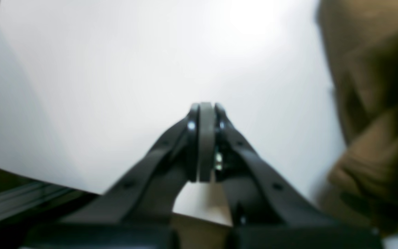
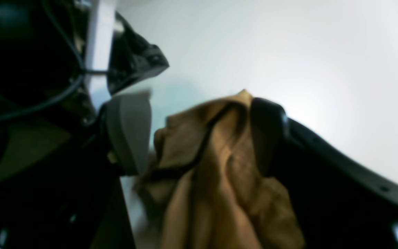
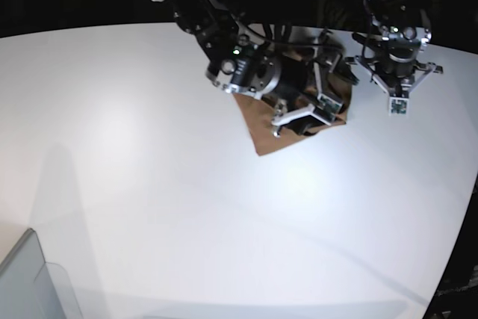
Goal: Layout the t-shirt on the table in an organized manner, then fold the t-shirt properly
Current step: 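Fold the shirt end with the right gripper over toward the left gripper, then grasp the shirt bundle with the left gripper and lift its edge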
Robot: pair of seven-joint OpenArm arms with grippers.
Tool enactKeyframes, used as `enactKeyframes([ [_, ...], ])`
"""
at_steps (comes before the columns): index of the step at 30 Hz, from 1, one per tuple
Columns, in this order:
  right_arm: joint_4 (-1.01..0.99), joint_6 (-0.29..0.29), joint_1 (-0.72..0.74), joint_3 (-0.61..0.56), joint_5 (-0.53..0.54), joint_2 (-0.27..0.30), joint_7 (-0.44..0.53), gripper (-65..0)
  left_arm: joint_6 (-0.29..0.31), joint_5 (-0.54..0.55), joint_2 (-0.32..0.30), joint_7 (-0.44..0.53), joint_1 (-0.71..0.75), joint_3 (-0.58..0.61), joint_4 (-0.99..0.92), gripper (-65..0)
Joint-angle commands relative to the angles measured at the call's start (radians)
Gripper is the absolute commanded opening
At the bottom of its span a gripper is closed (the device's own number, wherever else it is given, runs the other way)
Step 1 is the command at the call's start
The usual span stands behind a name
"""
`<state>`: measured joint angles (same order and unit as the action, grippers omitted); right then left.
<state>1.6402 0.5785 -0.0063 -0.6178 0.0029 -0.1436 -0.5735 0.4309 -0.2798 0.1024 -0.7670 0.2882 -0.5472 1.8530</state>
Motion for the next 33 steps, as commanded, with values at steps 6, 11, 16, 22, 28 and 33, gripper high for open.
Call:
enactKeyframes([
  [6,0.098,0.002,-0.013,0.057,0.019,-0.013,0.036,-19.0,-0.004,0.142,-0.059,0.013,0.006,-0.119,0.009,-65.0],
  [11,0.111,0.002,-0.016,0.175,0.019,-0.013,0.04,-18.9,-0.004,0.285,-0.109,0.013,0.038,-0.193,0.018,-64.9],
  [16,0.191,0.002,-0.028,0.312,0.019,-0.013,0.039,-18.9,-0.004,0.466,-0.157,0.013,0.092,-0.205,0.03,-64.8],
  [22,0.203,0.007,-0.033,0.414,0.019,-0.013,0.031,-18.8,-0.004,0.758,-0.154,0.013,0.187,-0.202,0.15,-51.7],
  [28,0.202,0.007,-0.057,0.425,0.018,-0.013,0.036,-18.8,-0.004,0.966,-0.161,0.011,0.222,-0.188,0.167,-36.7],
  [33,0.202,0.007,-0.057,0.425,0.018,-0.013,0.031,-18.8,-0.005,0.91,-0.166,0.011,0.181,-0.063,0.147,-30.8],
])
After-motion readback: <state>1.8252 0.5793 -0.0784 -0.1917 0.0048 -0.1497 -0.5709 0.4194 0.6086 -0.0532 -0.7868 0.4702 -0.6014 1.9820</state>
